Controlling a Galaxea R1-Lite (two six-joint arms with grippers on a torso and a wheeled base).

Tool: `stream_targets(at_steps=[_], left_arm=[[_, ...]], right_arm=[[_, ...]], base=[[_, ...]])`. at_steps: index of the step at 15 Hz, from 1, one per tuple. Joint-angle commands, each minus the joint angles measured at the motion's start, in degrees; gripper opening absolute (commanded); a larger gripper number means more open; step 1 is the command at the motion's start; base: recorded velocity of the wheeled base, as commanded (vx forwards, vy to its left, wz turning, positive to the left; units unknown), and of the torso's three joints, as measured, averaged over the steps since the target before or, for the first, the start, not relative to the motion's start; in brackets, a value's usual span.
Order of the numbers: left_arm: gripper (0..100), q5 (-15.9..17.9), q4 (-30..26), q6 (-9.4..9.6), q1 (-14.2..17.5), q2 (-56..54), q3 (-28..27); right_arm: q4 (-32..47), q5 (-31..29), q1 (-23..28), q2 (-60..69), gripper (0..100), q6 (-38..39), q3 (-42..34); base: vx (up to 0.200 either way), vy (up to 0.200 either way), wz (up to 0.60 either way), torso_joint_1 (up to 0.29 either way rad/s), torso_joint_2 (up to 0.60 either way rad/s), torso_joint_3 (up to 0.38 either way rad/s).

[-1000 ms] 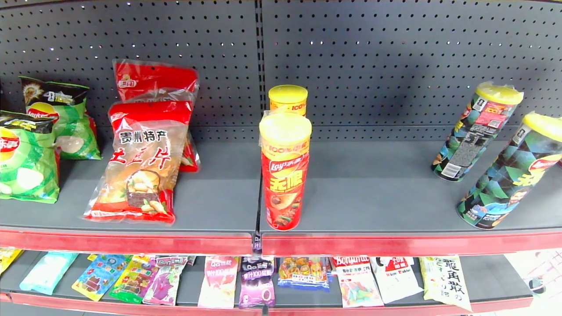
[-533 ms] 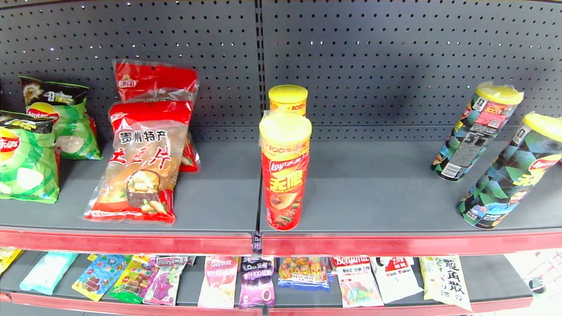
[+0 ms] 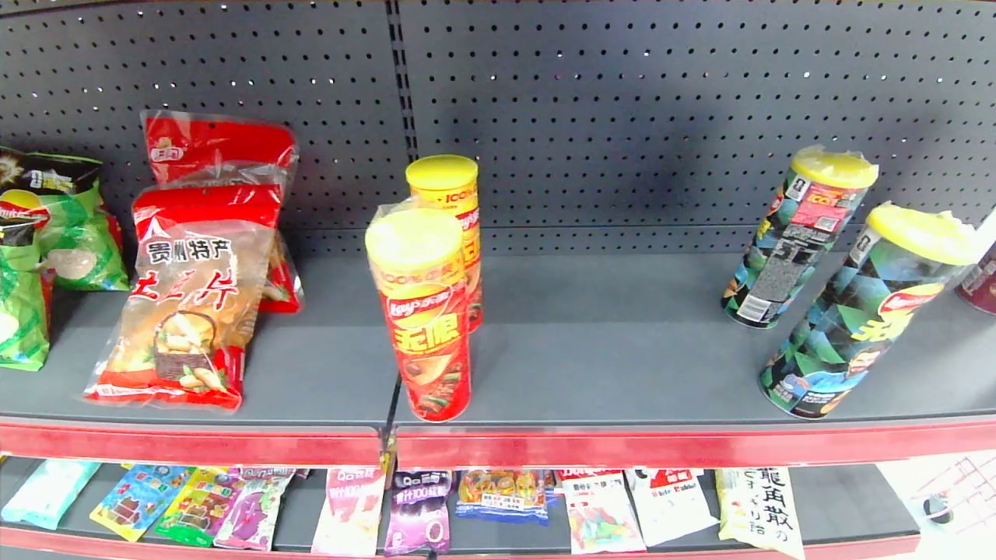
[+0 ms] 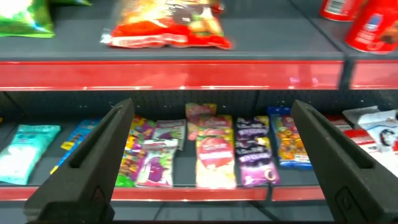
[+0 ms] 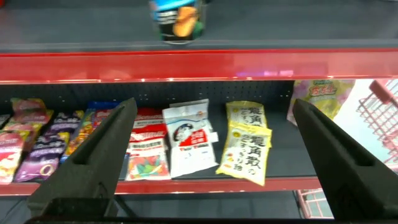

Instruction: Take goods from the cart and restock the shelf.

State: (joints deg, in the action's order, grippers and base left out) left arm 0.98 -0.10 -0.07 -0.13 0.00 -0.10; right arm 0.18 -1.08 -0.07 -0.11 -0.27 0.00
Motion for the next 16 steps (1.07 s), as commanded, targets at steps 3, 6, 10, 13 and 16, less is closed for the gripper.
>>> stream_targets(at_steps=[3,6,10,13,16], left_arm=[[100,0.0,0.0,-0.01,0.0,0.1,0.0],[100,0.0,0.0,-0.01,0.0,0.1,0.0],[100,0.0,0.0,-0.01,0.0,0.1,0.0],[100,0.0,0.0,-0.01,0.0,0.1,0.0],[100,0.0,0.0,-0.01,0.0,0.1,0.0]], right_arm=[[0.0,0.2,0.0,0.0,100,0.0,0.0],[-0.1,0.3,0.0,0.0,100,0.0,0.0],[-0.1,0.3,0.0,0.0,100,0.0,0.0],[0.0,0.3,0.0,0.0,100,0.0,0.0],[-0.1,0.3,0.0,0.0,100,0.0,0.0]], base=[[0.000,-0.200,0.00,-0.001,0.00,0.004],[0.000,-0.200,0.00,0.004,0.00,0.005],[0.000,-0.200,0.00,0.005,0.00,0.004],[0.000,-0.200,0.00,0.002,0.00,0.004],[0.000,-0.133,0.00,0.003,0.00,-0.002]])
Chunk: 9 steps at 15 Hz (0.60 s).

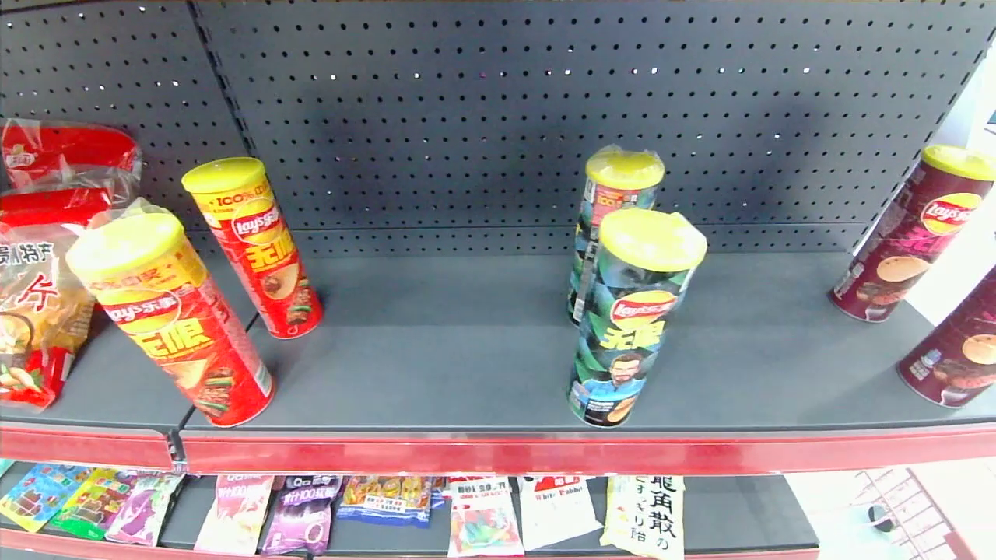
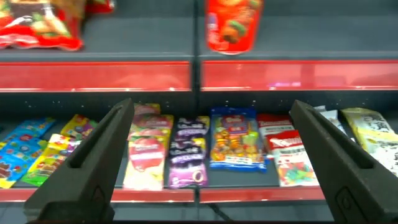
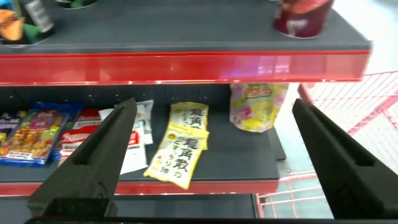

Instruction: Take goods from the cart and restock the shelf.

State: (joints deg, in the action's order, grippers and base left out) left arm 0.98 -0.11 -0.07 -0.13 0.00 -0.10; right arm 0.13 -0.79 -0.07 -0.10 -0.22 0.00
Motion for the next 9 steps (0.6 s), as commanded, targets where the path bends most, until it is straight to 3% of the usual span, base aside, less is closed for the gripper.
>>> stream_targets(at_steps=[1,3,8,9], left_arm=[[100,0.0,0.0,-0.01,0.0,0.1,0.0],[100,0.0,0.0,-0.01,0.0,0.1,0.0],[100,0.0,0.0,-0.10,0.0,0.1,0.0],[100,0.0,0.0,-0.10,0.0,0.1,0.0]], right_arm=[[0.0,0.0,0.0,0.0,100,0.0,0.0],[0.0,-0.1,0.0,0.0,100,0.0,0.0],[0.0,0.0,0.0,0.0,100,0.0,0.0],[0.0,0.0,0.0,0.0,100,0.0,0.0]], base=[[0.000,0.000,0.00,0.000,0.00,0.000],[0.000,0.000,0.00,0.000,0.00,0.000],[-0.200,0.000,0.00,0.006,0.00,0.000],[0.000,0.000,0.00,0.000,0.00,0.000]])
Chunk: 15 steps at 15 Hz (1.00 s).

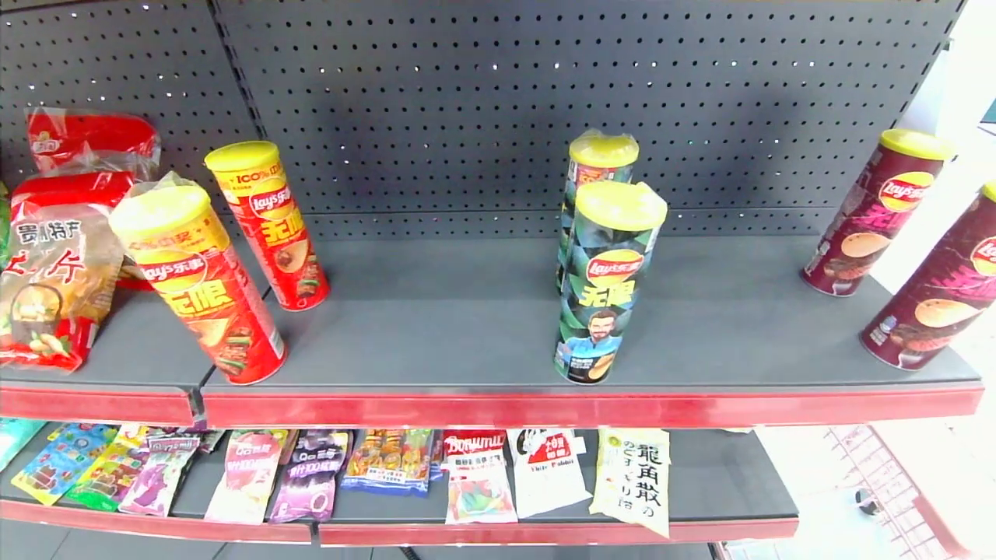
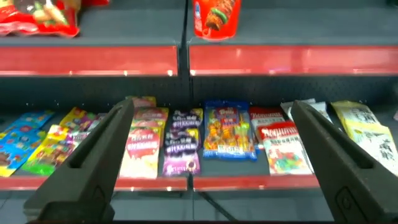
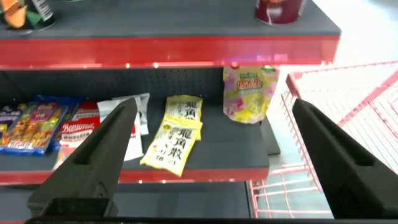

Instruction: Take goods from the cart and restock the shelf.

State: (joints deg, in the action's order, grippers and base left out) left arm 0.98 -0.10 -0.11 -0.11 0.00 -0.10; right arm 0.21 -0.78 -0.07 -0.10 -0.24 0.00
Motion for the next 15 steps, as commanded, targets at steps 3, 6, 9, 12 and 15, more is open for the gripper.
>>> stream_targets(at_steps=[3,6,9,12,15], left_arm=[[100,0.0,0.0,0.02,0.0,0.1,0.0],[100,0.0,0.0,0.02,-0.1,0.1,0.0],[100,0.0,0.0,-0.07,0.0,0.1,0.0],[100,0.0,0.0,0.02,-0.1,0.1,0.0],[100,0.0,0.0,-0.07,0.0,0.1,0.0]], right_arm=[[-0.1,0.0,0.0,0.0,100,0.0,0.0],[-0.1,0.0,0.0,0.0,100,0.0,0.0],[-0.1,0.0,0.0,0.0,100,0.0,0.0],[-0.1,0.0,0.0,0.0,100,0.0,0.0],[-0.1,0.0,0.0,0.0,100,0.1,0.0]], base=[[0.000,0.000,0.00,0.000,0.00,0.000],[0.000,-0.200,0.00,0.006,0.00,0.004],[0.000,0.000,0.00,0.000,0.00,0.000],[0.000,0.000,0.00,0.000,0.00,0.000],[0.000,0.000,0.00,0.000,0.00,0.000]])
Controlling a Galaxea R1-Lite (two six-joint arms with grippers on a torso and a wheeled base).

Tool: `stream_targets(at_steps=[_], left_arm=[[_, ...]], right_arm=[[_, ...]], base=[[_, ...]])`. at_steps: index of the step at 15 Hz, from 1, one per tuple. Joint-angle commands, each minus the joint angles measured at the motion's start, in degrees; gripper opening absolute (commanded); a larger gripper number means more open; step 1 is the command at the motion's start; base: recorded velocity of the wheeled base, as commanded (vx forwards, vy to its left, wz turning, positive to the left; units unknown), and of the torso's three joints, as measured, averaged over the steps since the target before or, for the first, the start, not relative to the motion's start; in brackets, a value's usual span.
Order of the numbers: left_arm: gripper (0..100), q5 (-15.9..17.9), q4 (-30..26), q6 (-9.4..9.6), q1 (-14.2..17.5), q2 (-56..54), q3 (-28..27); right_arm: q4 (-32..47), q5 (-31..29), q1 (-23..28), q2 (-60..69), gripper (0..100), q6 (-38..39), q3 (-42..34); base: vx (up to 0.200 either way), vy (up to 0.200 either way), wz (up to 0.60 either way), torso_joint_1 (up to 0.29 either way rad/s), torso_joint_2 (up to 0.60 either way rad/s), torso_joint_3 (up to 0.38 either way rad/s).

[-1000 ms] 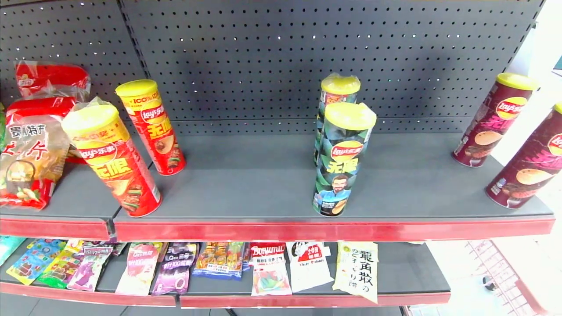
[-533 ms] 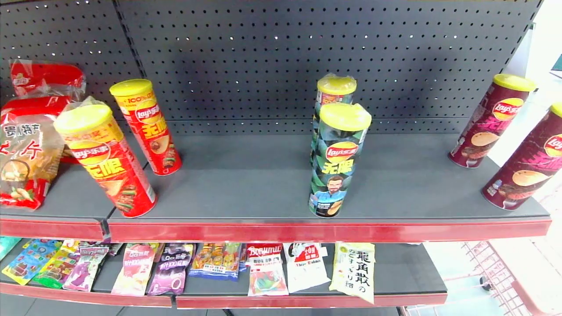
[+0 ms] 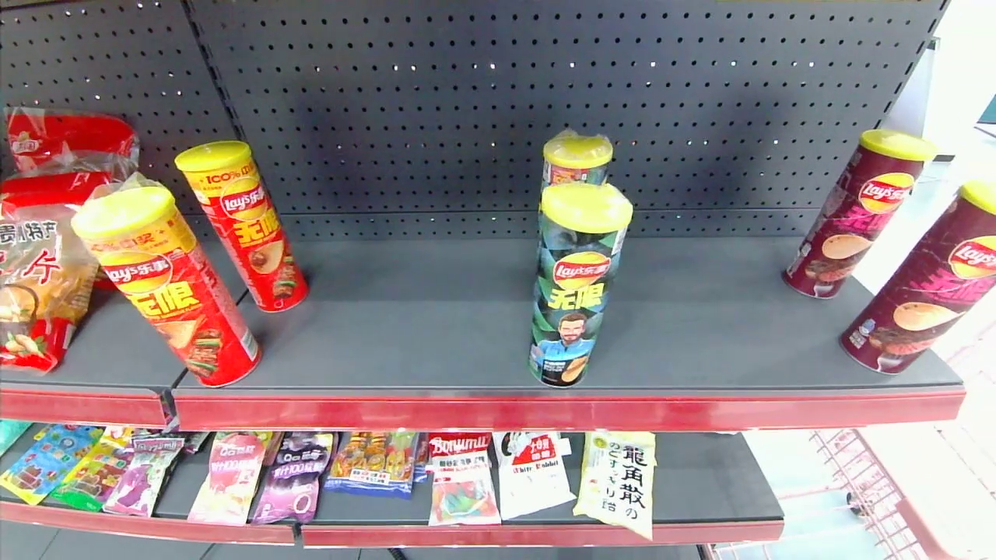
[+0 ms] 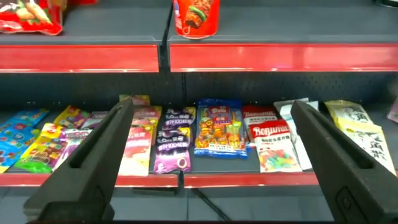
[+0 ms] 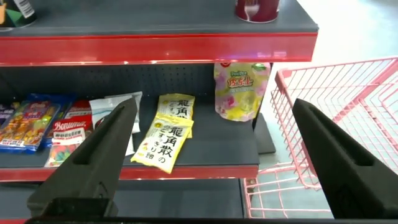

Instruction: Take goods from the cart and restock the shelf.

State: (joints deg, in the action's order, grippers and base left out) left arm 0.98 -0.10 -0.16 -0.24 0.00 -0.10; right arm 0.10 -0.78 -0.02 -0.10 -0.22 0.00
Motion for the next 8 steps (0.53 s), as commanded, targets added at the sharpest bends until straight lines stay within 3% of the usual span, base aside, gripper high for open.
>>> stream_targets(at_steps=[1,8], left_arm=[[100,0.0,0.0,-0.02,0.2,0.1,0.0],[100,0.0,0.0,-0.02,0.1,0.1,0.0]], right_arm=[[0.0,0.0,-0.1,0.0,100,0.0,0.0],[0.1,0.0,-0.1,0.0,100,0.0,0.0]], base=[[0.000,0.000,0.00,0.000,0.00,0.000],[0.000,0.000,0.00,0.000,0.00,0.000]])
